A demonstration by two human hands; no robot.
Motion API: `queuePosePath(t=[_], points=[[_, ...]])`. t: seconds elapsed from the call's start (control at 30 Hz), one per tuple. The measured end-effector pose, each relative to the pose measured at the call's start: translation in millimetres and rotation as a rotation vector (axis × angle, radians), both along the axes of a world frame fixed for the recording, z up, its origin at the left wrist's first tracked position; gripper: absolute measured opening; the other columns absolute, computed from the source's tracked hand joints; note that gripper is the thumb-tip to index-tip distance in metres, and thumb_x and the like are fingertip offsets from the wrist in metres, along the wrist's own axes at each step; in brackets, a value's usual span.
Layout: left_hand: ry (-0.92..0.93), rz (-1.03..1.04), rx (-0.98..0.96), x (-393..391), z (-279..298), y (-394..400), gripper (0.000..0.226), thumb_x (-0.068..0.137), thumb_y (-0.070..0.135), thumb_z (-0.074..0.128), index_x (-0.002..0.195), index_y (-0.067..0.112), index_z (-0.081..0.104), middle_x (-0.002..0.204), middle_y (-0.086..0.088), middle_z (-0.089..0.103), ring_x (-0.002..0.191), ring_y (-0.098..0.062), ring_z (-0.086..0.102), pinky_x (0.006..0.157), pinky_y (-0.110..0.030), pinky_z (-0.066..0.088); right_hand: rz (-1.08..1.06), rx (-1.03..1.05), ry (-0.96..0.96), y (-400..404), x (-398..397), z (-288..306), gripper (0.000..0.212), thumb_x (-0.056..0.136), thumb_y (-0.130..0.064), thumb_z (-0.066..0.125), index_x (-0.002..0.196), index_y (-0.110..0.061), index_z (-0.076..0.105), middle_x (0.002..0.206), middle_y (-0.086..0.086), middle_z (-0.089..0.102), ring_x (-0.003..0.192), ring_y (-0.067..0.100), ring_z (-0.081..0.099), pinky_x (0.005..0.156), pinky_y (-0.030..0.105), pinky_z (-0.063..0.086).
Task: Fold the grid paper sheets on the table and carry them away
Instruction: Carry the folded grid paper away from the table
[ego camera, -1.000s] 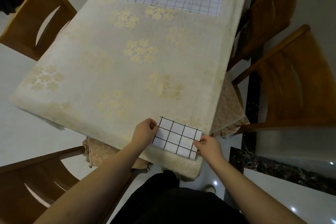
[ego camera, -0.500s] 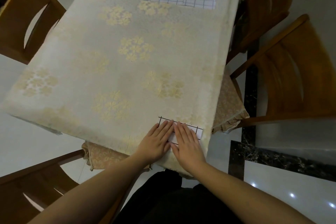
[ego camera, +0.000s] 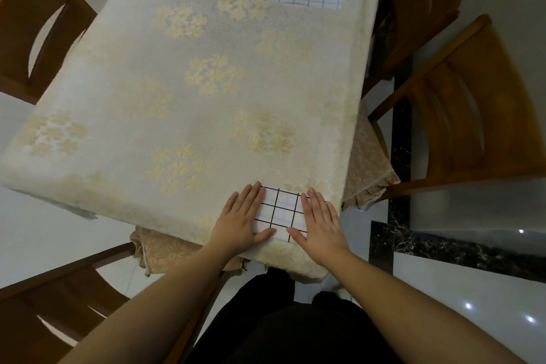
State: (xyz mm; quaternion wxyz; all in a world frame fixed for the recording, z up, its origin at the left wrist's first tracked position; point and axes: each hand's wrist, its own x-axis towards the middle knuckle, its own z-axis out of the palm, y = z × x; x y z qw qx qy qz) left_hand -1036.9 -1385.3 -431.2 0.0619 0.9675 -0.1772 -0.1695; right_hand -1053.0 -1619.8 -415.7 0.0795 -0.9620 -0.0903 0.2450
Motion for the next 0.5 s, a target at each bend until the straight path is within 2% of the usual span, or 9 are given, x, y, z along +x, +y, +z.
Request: queuePosePath(t=[0.07,0.17,0.27,0.4,0.5], points=[[0.032,-0.011,0.012,0.8,2.7,-1.6,0.097,0.087,0.079,0.022,0.156,0.015,-0.003,0.163,-0.002,-0.009,0.15,-0.021,-0.007,0.12,-0.039,-0.003,0.021,0.013,0.045,-2.5,3.8,6.8,0.093,0.088,-0.075,0.014,0.152,-0.019,-0.023,0.158,0.0,-0.031,0.145,0.013,-0.029,0.117,0.033,-0.02],[0.104,-0.023,0.031,7.5,12.3,-1.7,0.1,0.086,0.079,0.025,0.153,0.016,-0.014,0.16,0.0,-0.02,0.148,-0.019,-0.016,0.12,-0.039,-0.006,0.077,0.033,0.109,-8.1,11.8,19.3,0.1,0.088,-0.075,0.034,0.154,-0.021,-0.018,0.16,0.0,-0.028,0.148,0.017,-0.022,0.119,0.037,-0.01],[0.142,0.044,-0.005,16.8,31.1,-4.5,0.086,0.093,0.065,0.034,0.156,0.019,-0.002,0.164,0.002,-0.006,0.151,-0.017,-0.002,0.12,-0.038,0.003,0.086,0.042,0.185,-14.6,25.4,37.1,0.094,0.091,-0.068,0.041,0.156,-0.024,-0.011,0.163,0.0,-0.018,0.151,0.018,-0.012,0.121,0.039,-0.004],[0.166,0.303,-0.151,4.0,58.1,-12.8,0.074,0.099,0.051,0.037,0.157,0.015,0.006,0.164,-0.002,0.007,0.149,-0.019,0.014,0.12,-0.037,0.017,-0.042,0.099,0.194,-20.3,24.7,66.6,0.088,0.096,-0.058,0.043,0.156,-0.02,-0.009,0.165,0.0,-0.013,0.152,0.02,-0.005,0.121,0.042,0.006],[0.151,0.365,-0.166,-33.3,78.5,-23.3,0.07,0.099,0.047,0.041,0.156,0.016,0.014,0.162,-0.003,0.017,0.146,-0.02,0.023,0.117,-0.036,0.026,-0.034,0.219,0.229,-20.7,5.8,87.8,0.083,0.097,-0.053,0.045,0.157,-0.022,-0.003,0.166,0.002,0.003,0.15,0.022,0.015,0.119,0.041,0.023]])
